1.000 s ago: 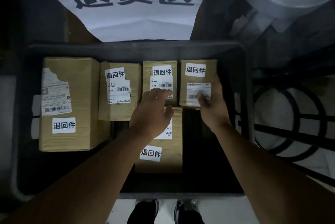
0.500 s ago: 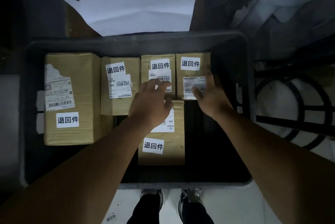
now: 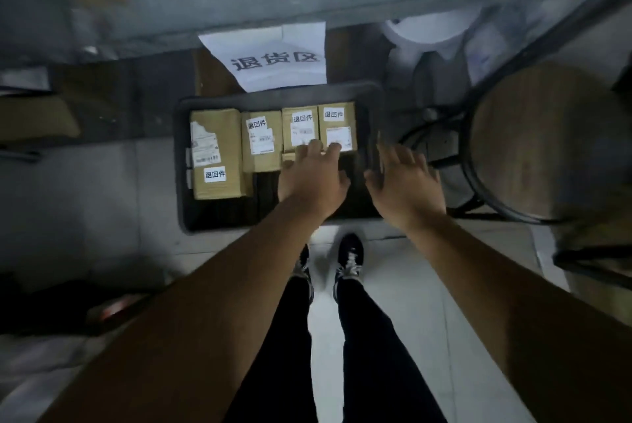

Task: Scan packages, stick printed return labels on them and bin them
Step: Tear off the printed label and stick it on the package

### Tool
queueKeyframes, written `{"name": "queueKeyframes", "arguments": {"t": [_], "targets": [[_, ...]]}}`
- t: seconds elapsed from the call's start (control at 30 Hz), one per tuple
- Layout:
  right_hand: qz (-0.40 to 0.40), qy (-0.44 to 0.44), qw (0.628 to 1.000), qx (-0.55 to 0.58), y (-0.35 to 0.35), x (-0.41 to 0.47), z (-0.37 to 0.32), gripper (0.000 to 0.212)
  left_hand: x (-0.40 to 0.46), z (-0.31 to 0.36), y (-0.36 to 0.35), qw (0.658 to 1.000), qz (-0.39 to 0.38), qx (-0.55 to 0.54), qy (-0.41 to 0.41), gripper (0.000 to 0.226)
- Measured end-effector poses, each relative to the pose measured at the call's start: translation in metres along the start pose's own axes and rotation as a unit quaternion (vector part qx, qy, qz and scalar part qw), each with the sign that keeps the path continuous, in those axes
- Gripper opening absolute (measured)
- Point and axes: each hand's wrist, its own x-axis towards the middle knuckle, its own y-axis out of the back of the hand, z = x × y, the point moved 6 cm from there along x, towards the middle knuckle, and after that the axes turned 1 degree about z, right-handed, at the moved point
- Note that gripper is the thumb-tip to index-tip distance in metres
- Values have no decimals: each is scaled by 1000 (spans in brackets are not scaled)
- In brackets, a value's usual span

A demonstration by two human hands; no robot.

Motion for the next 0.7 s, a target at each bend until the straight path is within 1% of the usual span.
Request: {"name": "queueKeyframes", "arguments": {"t": [0.07, 0.13, 0.33, 0.53, 0.7], "targets": [[-4, -3, 1000, -16, 35, -54, -2, 54, -41, 23, 33, 1000, 1, 23, -17, 51], [0, -25, 999, -19, 60, -108, 3, 53, -83, 47, 55, 998, 6, 46, -51, 49], [73, -155, 985, 8, 98, -258, 39, 54, -187, 108, 73, 988, -6, 36, -151, 45], [150, -278, 948, 27, 114, -394, 88, 58, -283, 187, 72, 954, 9, 33, -297, 44], [217, -367, 903, 62, 129, -504, 132, 58, -362, 275, 67, 917, 5, 52, -395, 47]]}}
